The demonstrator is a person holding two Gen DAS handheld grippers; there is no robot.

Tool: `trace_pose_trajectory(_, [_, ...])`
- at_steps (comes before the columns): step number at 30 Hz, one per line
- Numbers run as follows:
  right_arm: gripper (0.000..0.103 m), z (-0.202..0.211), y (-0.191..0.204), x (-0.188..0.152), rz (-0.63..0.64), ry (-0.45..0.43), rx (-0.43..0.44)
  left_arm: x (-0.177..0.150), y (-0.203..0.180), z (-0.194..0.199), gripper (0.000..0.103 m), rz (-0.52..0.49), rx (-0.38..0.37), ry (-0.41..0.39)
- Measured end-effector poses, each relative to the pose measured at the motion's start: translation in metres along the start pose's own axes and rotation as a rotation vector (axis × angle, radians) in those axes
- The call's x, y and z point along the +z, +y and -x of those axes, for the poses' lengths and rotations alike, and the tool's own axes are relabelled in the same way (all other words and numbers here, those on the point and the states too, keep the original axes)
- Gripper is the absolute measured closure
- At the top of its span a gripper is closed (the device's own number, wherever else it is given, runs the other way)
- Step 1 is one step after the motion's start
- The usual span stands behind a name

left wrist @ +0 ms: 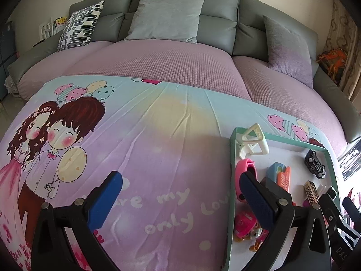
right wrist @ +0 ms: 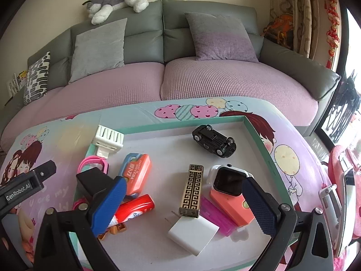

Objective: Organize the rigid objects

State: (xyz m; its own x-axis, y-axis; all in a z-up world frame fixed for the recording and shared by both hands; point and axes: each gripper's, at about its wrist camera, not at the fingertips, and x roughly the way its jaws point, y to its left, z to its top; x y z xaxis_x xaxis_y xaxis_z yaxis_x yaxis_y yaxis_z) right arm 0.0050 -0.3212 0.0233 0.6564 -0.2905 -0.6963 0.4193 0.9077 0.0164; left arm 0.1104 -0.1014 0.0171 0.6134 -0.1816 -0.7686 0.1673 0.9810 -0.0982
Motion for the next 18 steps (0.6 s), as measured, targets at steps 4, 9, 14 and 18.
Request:
trace_pose_trajectory(4, [0.0,0.008,0.008,-0.003,0.022,-0.008,0.005,-0.003,0.003,0.012,0.0,-0.009,-0.007,-0.02])
trace_pose_trajectory(9, [0.0,0.026,0.016,-0.01,0.045,-0.032,0.013,-0.015,0.004,0.026,0.0,-0.046,0.001,-0.036])
trace_pose_trajectory(14, [0.0,0.041,0.018,-0.037,0.079,-0.013,0.004,-0.037,0.01,0.038,0.0,-0.055,0.006,-0.024])
trace_pose_trajectory(18, [0.0,0.048,0.016,-0.06,0.094,0.033,0.008,-0.057,0.017,0.045,0.0,-0.059,0.014,0.012])
